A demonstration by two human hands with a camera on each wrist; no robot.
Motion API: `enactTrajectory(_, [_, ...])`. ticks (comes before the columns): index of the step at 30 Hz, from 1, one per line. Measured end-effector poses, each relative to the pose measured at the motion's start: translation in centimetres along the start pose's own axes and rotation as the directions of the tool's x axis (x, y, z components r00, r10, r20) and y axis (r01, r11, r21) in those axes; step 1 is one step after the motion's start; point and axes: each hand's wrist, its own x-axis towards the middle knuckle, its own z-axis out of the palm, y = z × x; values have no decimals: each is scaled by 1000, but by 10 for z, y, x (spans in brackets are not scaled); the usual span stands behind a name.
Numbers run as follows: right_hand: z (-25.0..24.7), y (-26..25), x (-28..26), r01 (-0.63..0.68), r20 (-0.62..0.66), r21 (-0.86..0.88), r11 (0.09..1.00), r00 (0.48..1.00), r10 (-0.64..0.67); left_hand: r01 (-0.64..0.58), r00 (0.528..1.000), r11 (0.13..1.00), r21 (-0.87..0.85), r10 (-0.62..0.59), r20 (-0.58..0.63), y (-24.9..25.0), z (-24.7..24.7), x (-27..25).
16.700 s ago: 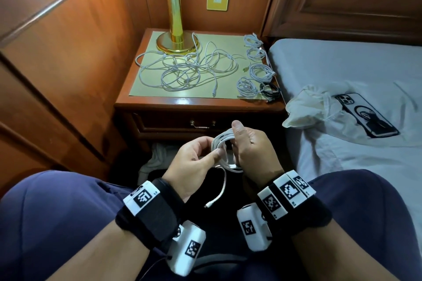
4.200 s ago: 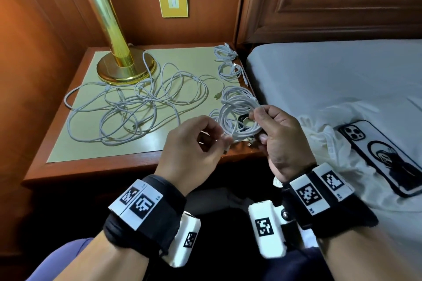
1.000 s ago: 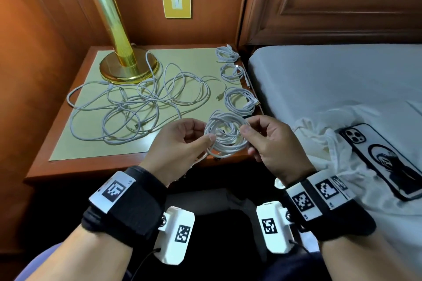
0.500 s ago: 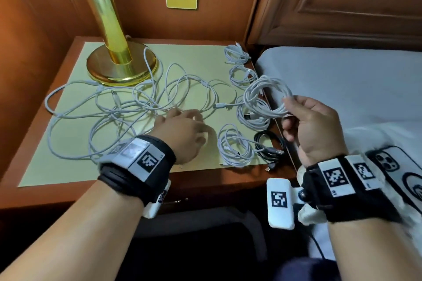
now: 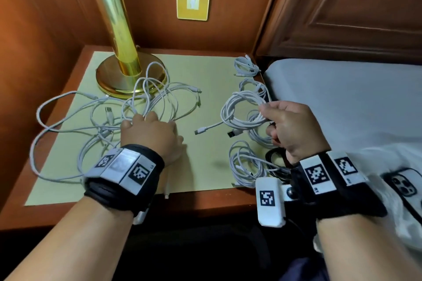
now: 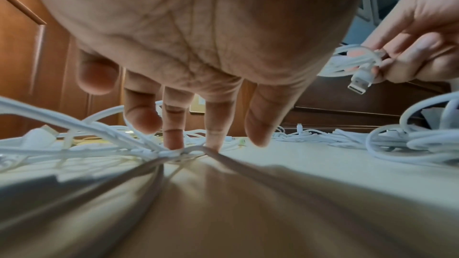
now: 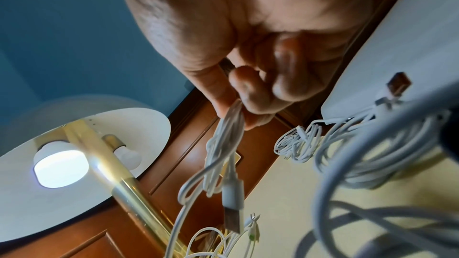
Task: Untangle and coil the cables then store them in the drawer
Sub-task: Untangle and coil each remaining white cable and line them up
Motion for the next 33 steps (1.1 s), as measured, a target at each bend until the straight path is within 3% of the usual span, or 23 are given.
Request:
enactTrajectory(9, [29,-11,11,-70,34,-300,951,996,84,-10,1000,1000,-22,10,-16,-18,6,-15])
enactTrajectory(17, [45,9,19,-52,-17,-521,852,999,51,-47,999,994,-97,46,-13,-25,6,-16])
enactTrajectory(24, [49,7,13,7,-40,-551,834,999,-35,-101,995,981,-167,96,-38,-29,11,-15])
enactTrajectory(30, [36,-10,-8,96,-39,-482,871,991,-130,-198,964,928,-317,125,-235,-31,17,-19])
enactTrajectory(33, [36,-16,-27,145,-5,-435,889,987,-163,-273,907,829,-488,53,-418,-37,15,-25])
